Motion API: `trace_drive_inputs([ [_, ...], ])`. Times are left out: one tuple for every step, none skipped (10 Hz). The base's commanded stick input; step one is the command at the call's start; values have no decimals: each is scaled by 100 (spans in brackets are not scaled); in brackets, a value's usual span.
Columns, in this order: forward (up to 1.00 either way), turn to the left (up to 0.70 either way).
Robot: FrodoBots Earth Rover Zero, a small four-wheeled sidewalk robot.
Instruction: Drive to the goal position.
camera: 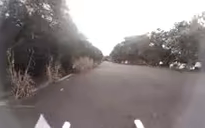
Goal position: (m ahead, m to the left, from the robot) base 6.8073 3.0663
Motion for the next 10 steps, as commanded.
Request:
trace_drive_inputs([
  [50, -2],
  [50, -10],
  [50, -18],
  [50, -26],
  [50, -34],
  [50, -42],
  [50, -50],
  [50, -50],
  [50, -50],
  [50, -50],
])
